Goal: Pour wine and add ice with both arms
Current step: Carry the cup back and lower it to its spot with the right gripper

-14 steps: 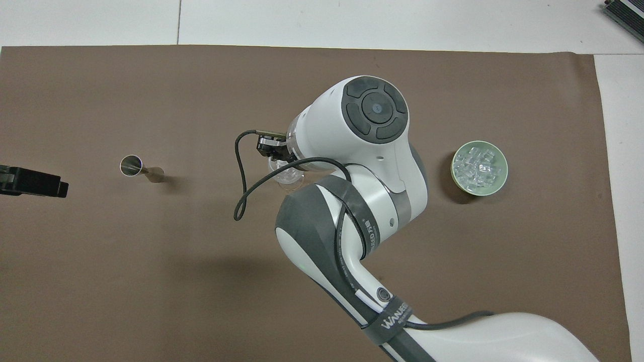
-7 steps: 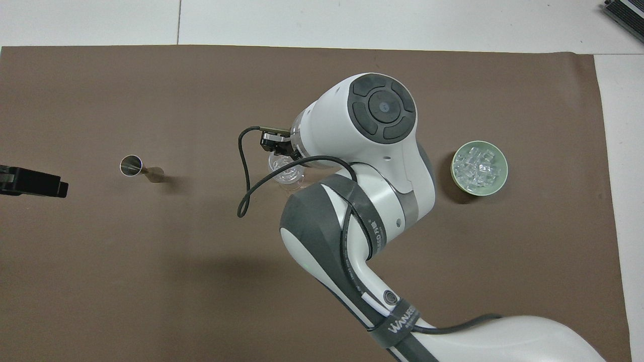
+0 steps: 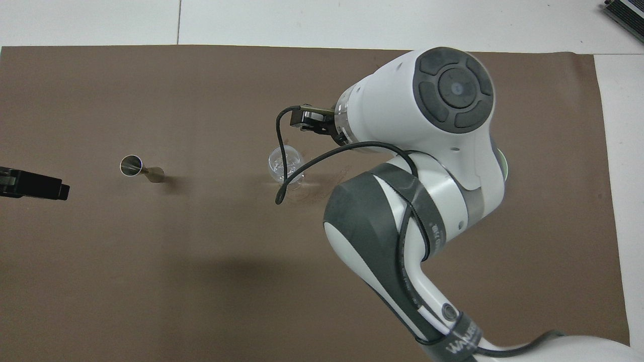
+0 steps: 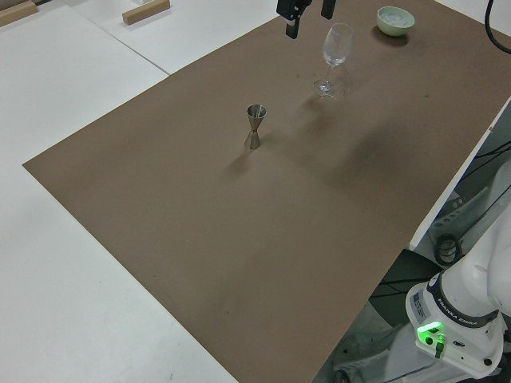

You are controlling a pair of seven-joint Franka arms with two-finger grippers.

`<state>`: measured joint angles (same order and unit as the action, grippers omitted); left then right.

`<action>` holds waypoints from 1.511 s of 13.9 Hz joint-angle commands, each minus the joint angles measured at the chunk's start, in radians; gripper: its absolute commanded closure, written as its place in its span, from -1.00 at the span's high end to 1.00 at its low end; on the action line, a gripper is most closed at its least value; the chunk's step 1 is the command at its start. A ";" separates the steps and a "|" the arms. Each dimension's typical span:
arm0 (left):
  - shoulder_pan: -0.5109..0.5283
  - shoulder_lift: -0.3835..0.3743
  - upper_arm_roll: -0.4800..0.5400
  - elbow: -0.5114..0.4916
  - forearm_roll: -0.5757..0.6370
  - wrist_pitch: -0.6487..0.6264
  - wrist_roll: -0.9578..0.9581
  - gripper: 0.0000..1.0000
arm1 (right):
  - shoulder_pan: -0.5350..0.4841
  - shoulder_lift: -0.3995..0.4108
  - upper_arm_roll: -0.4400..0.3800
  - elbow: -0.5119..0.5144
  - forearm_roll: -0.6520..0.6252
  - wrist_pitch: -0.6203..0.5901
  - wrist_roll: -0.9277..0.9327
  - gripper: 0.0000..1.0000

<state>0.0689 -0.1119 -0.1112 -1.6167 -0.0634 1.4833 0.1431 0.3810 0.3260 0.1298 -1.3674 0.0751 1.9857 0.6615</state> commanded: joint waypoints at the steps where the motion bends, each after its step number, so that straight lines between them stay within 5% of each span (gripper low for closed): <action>1: -0.014 -0.048 0.007 -0.060 0.025 -0.006 0.030 1.00 | -0.060 -0.079 0.017 -0.067 -0.021 -0.033 -0.072 1.00; 9: 0.000 -0.048 0.007 -0.049 0.020 -0.005 0.021 1.00 | -0.273 -0.284 0.019 -0.226 -0.026 -0.149 -0.410 1.00; 15: 0.005 -0.049 0.018 -0.018 0.020 -0.003 0.021 1.00 | -0.431 -0.335 0.024 -0.286 -0.053 -0.248 -0.609 1.00; 21: 0.005 -0.049 0.018 -0.018 0.020 -0.003 0.021 1.00 | -0.448 -0.389 0.022 -0.387 -0.098 -0.254 -0.681 1.00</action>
<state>0.0711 -0.1518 -0.0945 -1.6346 -0.0557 1.4799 0.1585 -0.0451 -0.0101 0.1333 -1.6886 -0.0010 1.7301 -0.0008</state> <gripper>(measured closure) 0.000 0.000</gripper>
